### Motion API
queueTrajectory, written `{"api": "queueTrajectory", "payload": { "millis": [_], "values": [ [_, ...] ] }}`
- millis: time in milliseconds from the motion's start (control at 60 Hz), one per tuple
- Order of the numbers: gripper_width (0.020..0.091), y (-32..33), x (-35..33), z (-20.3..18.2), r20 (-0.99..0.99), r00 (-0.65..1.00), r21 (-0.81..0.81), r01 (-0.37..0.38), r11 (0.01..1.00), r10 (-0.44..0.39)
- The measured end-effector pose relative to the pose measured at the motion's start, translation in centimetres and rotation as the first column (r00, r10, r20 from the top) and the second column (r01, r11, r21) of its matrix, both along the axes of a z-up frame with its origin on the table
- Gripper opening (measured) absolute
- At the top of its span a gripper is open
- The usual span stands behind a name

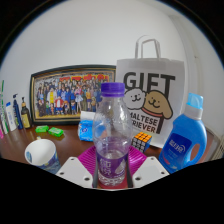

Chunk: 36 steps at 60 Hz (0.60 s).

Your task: Pour water

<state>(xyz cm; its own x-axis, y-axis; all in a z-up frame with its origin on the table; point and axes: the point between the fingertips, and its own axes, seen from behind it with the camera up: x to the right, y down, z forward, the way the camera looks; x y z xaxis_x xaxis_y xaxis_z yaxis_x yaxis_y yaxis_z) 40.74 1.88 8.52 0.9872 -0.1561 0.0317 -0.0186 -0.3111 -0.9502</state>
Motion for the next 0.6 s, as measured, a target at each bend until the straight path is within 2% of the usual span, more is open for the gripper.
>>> {"api": "queueTrajectory", "payload": {
  "millis": [117, 150, 233, 283, 433, 600],
  "values": [
    [0.0507, -0.2, 0.2, -0.1, 0.016, 1.000, -0.011, 0.019, 1.000, -0.019],
    [0.0562, -0.4, 0.3, -0.9, 0.001, 1.000, -0.050, 0.028, 0.998, -0.028],
    [0.0870, -1.4, -0.1, -1.7, -0.046, 0.998, -0.114, 0.030, 0.993, -0.036],
    [0.0840, -2.3, -0.4, -1.3, -0.061, 0.997, -0.131, 0.043, 0.990, -0.051],
    [0.0857, -5.9, -2.5, 1.1, -0.088, 0.993, -0.193, 0.063, 0.979, -0.081],
    [0.0856, -11.7, -8.5, 5.3, -0.139, 0.987, -0.248, 0.049, 0.968, -0.086]
  ]
}}
